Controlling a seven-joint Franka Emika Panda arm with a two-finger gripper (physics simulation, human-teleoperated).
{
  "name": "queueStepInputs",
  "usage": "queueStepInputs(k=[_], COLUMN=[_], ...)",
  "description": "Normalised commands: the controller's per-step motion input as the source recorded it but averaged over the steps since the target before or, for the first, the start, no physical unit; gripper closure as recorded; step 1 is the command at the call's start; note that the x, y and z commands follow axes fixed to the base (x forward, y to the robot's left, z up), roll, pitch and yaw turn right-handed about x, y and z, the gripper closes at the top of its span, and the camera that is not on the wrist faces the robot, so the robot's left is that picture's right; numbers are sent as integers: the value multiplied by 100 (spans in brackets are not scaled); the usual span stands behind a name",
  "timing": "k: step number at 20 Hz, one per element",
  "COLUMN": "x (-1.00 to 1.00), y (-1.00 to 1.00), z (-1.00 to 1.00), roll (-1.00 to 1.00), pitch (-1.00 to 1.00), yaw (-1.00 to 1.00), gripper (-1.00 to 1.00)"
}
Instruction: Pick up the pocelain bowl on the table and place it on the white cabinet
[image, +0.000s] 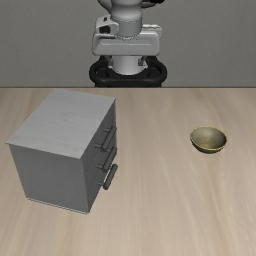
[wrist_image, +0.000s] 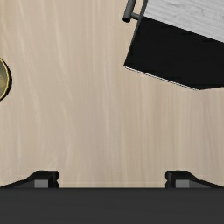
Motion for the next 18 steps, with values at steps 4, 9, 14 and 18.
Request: queueStepInputs(k=[4, 9, 14, 18], x=[0, 0, 0, 50], y=[100, 100, 100, 50], z=[0, 0, 0, 0], roll=[0, 0, 0, 0], pitch=[0, 0, 0, 0], yaw=[0, 0, 0, 0], gripper=[-100, -100, -100, -100])
